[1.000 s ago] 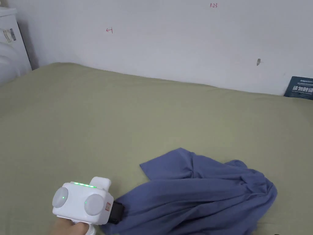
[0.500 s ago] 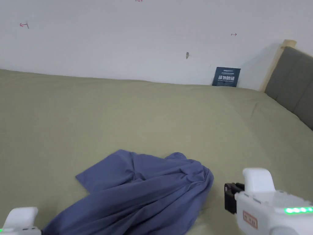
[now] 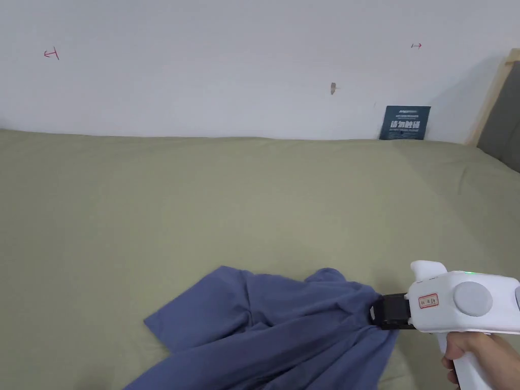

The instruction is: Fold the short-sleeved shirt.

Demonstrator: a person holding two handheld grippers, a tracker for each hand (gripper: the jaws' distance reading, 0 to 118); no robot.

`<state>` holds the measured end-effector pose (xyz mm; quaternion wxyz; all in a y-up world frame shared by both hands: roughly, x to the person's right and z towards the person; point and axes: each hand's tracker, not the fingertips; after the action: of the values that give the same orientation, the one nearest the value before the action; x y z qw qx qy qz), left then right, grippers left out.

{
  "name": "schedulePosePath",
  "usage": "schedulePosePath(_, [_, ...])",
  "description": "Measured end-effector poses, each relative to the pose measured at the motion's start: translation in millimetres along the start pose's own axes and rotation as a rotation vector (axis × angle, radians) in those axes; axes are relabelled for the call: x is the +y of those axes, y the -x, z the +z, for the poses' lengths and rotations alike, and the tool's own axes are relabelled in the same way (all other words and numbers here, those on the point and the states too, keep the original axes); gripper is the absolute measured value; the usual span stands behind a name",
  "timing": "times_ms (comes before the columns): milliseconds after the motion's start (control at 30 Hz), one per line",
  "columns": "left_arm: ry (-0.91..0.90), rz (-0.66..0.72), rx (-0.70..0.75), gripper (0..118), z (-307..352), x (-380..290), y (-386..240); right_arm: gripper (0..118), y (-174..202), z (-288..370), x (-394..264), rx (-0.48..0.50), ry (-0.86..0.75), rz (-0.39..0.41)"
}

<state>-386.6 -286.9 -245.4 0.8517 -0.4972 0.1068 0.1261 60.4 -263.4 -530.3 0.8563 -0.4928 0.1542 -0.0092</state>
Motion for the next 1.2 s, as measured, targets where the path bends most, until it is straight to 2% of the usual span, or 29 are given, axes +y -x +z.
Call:
schedulePosePath(67, [0.006,-0.002,-0.002,0,-0.9,0.6,-0.3,73,2.5,-6.7,-1.9,0.006,0.002,0.004])
schedulePosePath(100, [0.01,0.005,-0.005,0,-1.5,1.2,-0.8,73,6.5,-9.2,-5.2,-0.005,0.016,0.037])
schedulePosePath(133, [0.012,0.006,-0.005,0,-3.1,0.7,0.7,63,5.7,-10.0,-6.9,-0.034,0.025,0.077])
schedulePosePath(200, [0.018,0.018,-0.009,0,-4.0,2.0,1.2,10,12.3,-11.2,-14.1,-0.072,0.035,0.151])
schedulePosePath(233, [0.022,0.026,-0.015,0,-2.9,3.2,1.3,10,18.5,-3.6,-15.7,-0.028,0.011,0.127])
schedulePosePath(267, [0.026,0.027,-0.017,0,-1.2,4.2,2.0,9,30.0,10.4,-18.3,-0.031,0.004,0.109])
schedulePosePath(300, [0.031,0.029,-0.023,0,3.2,6.8,3.6,9,39.4,25.1,-20.2,-0.055,-0.036,0.117])
schedulePosePath(333, [0.031,0.056,-0.034,0,8.8,9.9,5.7,9,17.3,25.2,-21.3,-0.041,-0.066,0.154])
schedulePosePath(367, [0.022,0.067,-0.036,0,15.6,13.4,7.8,9,16.7,41.5,-21.7,-0.046,-0.095,0.171])
schedulePosePath(467, [-0.08,0.069,-0.009,0,55.6,30.8,14.7,9,16.1,95.9,-18.5,0.021,-0.175,0.165])
schedulePosePath(567, [-0.19,0.024,0.037,0,110.4,55.6,15.2,9,25.0,151.8,-13.5,0.044,-0.264,0.213])
schedulePosePath(633, [-0.273,-0.001,0.054,0,152.0,73.5,13.4,9,32.1,189.1,-11.6,0.024,-0.342,0.257])
schedulePosePath(767, [-0.393,-0.046,0.077,0,225.0,99.7,0.5,9,45.0,253.5,-8.1,0.045,-0.429,0.247])
schedulePosePath(900, [-0.475,-0.032,0.075,0,285.6,114.9,-20.1,9,59.6,311.4,-1.1,0.007,-0.523,0.259])
schedulePosePath(1033, [-0.555,-0.046,0.086,0,318.4,132.8,-35.2,9,64.0,349.6,15.3,-0.014,-0.586,0.253])
schedulePosePath(1067, [-0.578,-0.039,0.089,0,306.4,149.6,-23.9,9,65.3,357.6,19.0,-0.029,-0.6,0.254])
schedulePosePath(1100, [-0.589,-0.05,0.096,0,310.6,157.3,-26.8,9,60.6,337.5,11.7,-0.037,-0.608,0.261])
schedulePosePath(1200, [-0.607,-0.058,0.104,0,316.1,181.4,-30.5,9,63.0,348.0,23.3,-0.061,-0.637,0.257])
